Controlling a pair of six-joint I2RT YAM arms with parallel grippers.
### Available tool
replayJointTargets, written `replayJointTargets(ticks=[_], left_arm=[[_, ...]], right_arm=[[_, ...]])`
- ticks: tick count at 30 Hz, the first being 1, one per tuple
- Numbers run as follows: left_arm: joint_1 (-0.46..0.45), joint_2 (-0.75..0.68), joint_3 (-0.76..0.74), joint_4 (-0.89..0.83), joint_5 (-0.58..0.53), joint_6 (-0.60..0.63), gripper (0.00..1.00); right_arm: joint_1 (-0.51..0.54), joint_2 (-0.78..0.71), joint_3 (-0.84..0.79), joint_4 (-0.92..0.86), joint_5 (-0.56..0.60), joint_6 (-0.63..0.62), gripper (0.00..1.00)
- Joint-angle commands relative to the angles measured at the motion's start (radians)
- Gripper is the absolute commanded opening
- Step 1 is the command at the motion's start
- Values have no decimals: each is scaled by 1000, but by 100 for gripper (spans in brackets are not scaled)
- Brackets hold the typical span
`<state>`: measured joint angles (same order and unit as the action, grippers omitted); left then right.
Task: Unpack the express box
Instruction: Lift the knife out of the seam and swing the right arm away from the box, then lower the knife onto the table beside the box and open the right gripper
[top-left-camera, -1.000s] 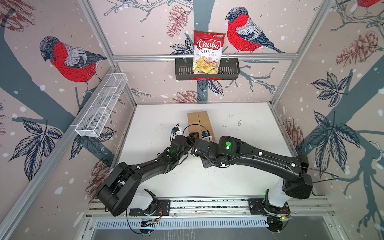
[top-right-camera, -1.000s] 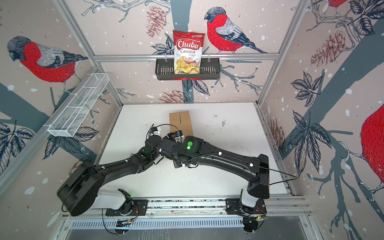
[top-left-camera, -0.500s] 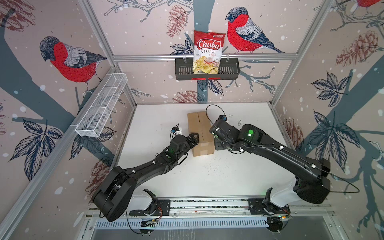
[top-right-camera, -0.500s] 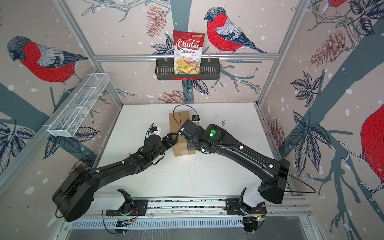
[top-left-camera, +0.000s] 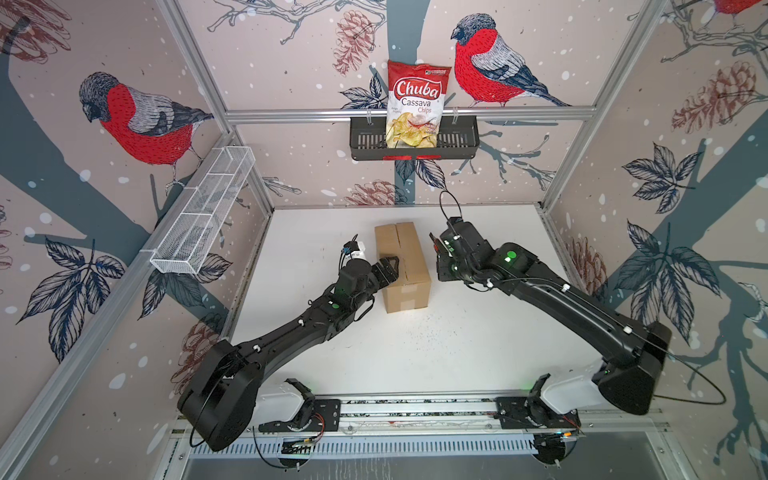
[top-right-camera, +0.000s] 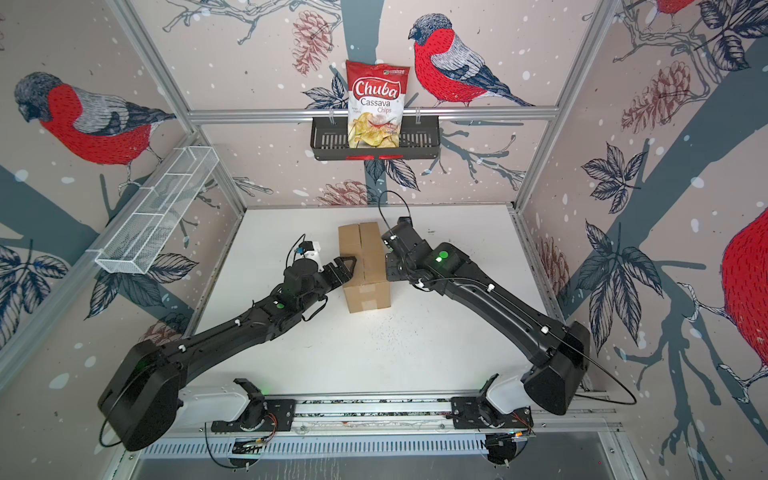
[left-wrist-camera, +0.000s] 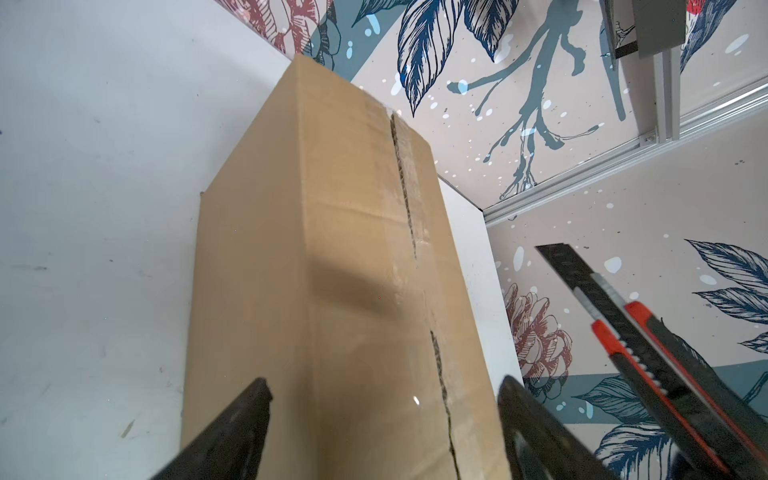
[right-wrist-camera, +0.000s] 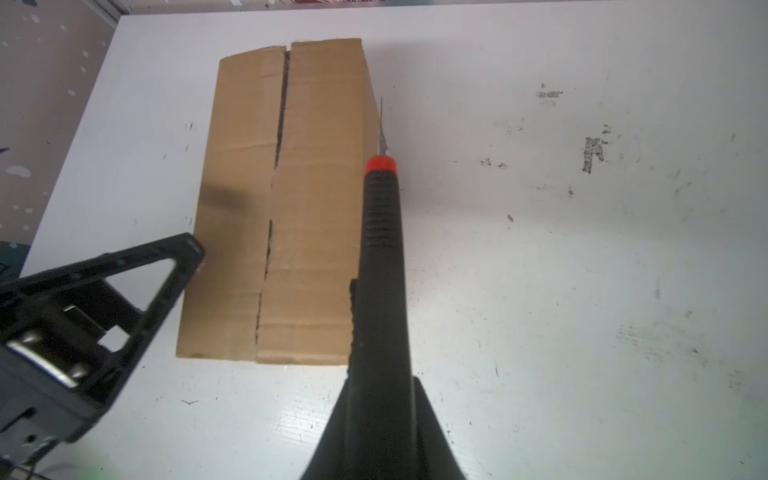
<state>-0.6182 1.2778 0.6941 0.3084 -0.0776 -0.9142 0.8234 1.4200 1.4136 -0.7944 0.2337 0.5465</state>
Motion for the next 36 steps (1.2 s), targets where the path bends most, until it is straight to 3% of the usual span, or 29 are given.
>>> replayJointTargets(ticks=[1,7,13,27,36], left_arm=[[14,2,17,-16,19,47,85],[46,-10,13,-29,23,55,85],[66,-30,16,-51,10,63,85],[70,-54,7,-84,-30,58,85],[71,-61,-5,-93,-41,55,85]], right_arm=[[-81,-76,-129,230,-154,-54,0],[-290,-212,-404,588,-463,-76,0],[-419,-171,-495,730,-659,-85,0],[-542,49,-610,984,-920,-45,2],[-596,168,-645,1096,-985,-20,3]])
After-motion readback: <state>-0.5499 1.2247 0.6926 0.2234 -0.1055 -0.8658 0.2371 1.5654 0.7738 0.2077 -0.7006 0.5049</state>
